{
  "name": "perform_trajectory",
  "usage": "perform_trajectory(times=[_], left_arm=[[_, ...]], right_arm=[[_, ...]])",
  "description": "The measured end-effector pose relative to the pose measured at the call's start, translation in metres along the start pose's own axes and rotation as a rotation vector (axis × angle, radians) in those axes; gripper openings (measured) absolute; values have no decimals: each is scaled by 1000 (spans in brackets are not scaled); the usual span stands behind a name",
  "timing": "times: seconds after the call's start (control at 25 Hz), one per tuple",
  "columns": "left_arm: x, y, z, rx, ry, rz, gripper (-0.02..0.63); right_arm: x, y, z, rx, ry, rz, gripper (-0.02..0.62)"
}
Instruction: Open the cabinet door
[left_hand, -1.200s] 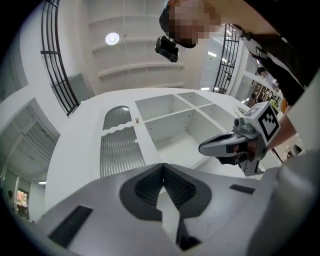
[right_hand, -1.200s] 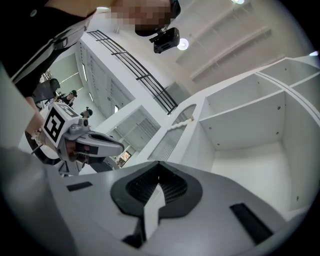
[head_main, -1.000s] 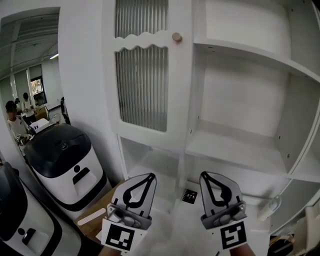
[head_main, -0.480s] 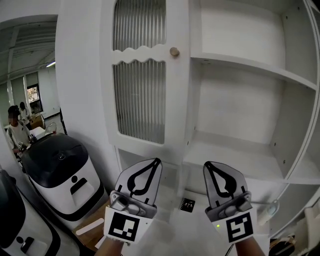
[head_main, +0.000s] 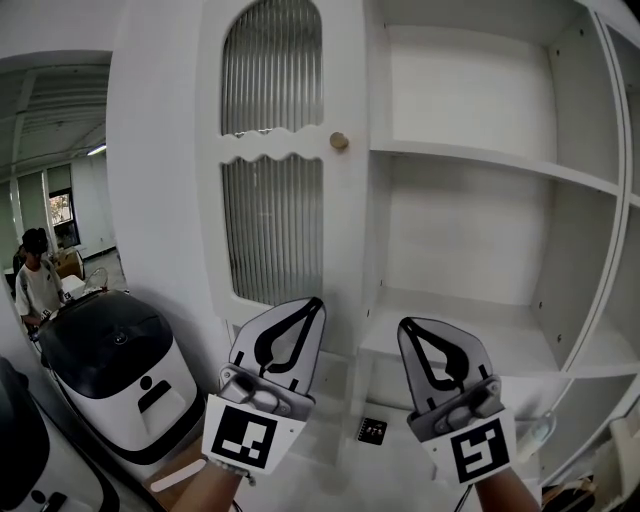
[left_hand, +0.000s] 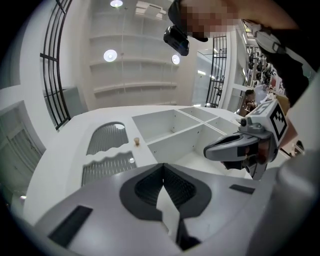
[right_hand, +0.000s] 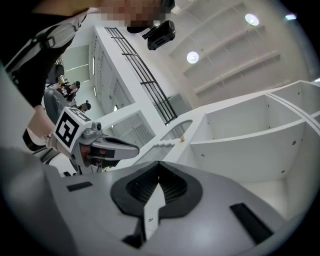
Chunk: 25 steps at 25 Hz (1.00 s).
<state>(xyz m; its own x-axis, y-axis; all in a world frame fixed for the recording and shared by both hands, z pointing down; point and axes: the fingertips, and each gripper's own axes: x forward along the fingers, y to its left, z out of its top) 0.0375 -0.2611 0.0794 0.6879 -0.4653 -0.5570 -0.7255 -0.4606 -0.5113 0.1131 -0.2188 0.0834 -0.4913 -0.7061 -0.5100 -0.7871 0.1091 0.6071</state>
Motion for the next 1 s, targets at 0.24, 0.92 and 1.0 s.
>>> perform_trajectory(times=[0.24,0.92,1.0], left_arm=[[24,0,19,98,-37,-63,-2],[82,41,63,94,-141,4,-8],[89,51,66,86,-149,18,-8]], right_arm=[[10,-9,8,-3,-19,4,-2],[22,-40,31,-55,-51,-28,-2],[23,-41,31,-61,-51,-28,-2]])
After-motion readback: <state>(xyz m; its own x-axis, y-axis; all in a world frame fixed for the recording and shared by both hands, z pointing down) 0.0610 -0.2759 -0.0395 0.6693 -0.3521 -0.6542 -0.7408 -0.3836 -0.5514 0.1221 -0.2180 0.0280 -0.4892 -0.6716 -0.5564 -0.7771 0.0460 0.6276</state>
